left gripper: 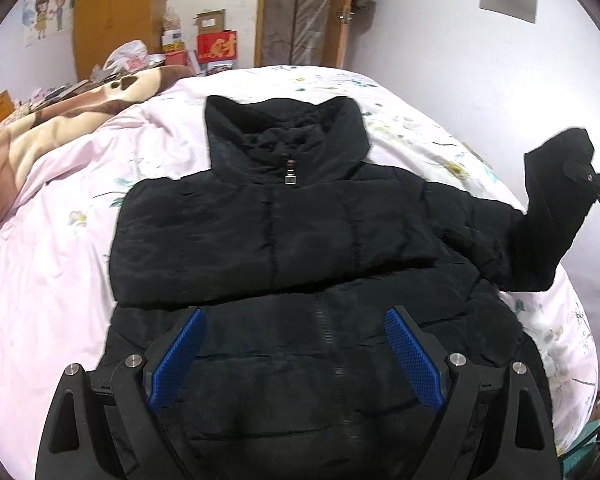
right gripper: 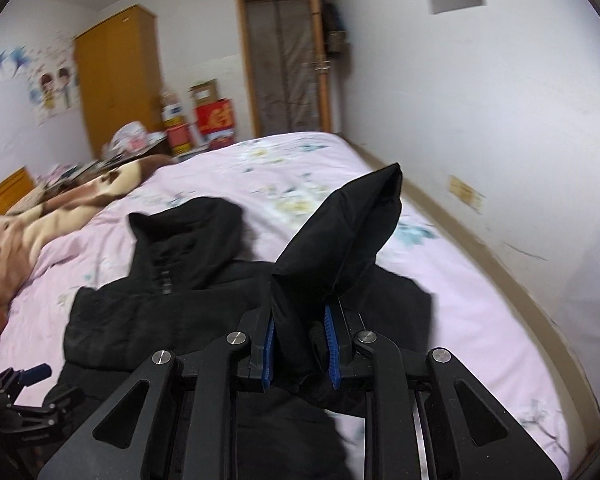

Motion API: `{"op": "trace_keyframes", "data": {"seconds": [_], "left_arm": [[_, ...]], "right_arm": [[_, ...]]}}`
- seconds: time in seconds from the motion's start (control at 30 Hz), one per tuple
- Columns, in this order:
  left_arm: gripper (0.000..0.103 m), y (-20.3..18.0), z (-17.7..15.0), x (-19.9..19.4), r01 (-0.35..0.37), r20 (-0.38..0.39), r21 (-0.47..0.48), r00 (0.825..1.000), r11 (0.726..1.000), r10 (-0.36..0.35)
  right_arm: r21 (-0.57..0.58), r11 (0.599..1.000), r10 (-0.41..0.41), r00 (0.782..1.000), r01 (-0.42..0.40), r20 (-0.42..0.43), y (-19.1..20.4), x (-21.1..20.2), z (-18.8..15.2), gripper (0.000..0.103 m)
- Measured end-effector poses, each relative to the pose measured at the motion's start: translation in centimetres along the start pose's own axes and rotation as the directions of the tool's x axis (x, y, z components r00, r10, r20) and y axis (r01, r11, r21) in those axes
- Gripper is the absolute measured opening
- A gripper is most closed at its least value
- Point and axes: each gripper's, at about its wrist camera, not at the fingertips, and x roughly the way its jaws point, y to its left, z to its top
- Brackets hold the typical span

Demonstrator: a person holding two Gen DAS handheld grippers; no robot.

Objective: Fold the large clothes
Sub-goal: 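Grasp the other sleeve cuff with the right tool and lift it, then fold the held sleeve across the jacket front with the right tool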

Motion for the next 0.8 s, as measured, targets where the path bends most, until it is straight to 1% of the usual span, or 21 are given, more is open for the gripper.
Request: {"op": "trace_keyframes", "data": {"seconds": [0.07,0.27,0.3,0.4,0.5,0.63,0.7,0.8], "left_arm": [[0.091,1.4,0.1,0.1,-0.013,0.001,-0.014,1.000,1.000,0.013],[0.091,4.8,0.4,0.3,-0.038,0.007,-0.049,0.999,0.998,0.039],[0.091,5.5,0.4,0.4,-0.043,0.005,-0.059,0.999,0.997,0.043],[0.091,7.1,0.3,0.7,-0.051,0.002,-0.084,0.999,0.995,0.051],[0.091,8.6,0.1,1.3,-0.049,-0.009,-0.109,0.999,0.993,0.048],[0.091,10.0,-0.1,2.1,-0.020,-0.023,-0.144,1.000,0.989,0.016],[0.091,10.4,0.0,2.3,-0.023,-0.023,-0.150,1.000,0.988,0.019],[0.091,11.0,0.3,2.6,-0.015,-0.019,-0.173,1.000,0.985,0.011]], "right_arm": [[-0.022,0.999,0.024,1.000,-0.024,-0.009,1.6,0.9,0.2,0.021],[-0.094,0.988,0.117,0.992,-0.122,-0.055,8.2,4.6,0.6,0.021],[-0.101,0.985,0.136,0.988,-0.142,-0.068,9.4,5.3,0.3,0.021],[-0.100,0.978,0.172,0.980,-0.182,-0.104,11.4,6.8,-0.7,0.021],[-0.100,0.969,0.206,0.964,-0.225,-0.165,13.4,8.8,-2.5,0.021],[-0.108,0.964,0.213,0.951,-0.241,-0.223,15.2,11.0,-4.5,0.021],[-0.113,0.966,0.200,0.950,-0.232,-0.241,15.8,11.8,-4.9,0.021],[-0.113,0.963,0.210,0.941,-0.246,-0.265,16.2,12.5,-5.2,0.025]]}}
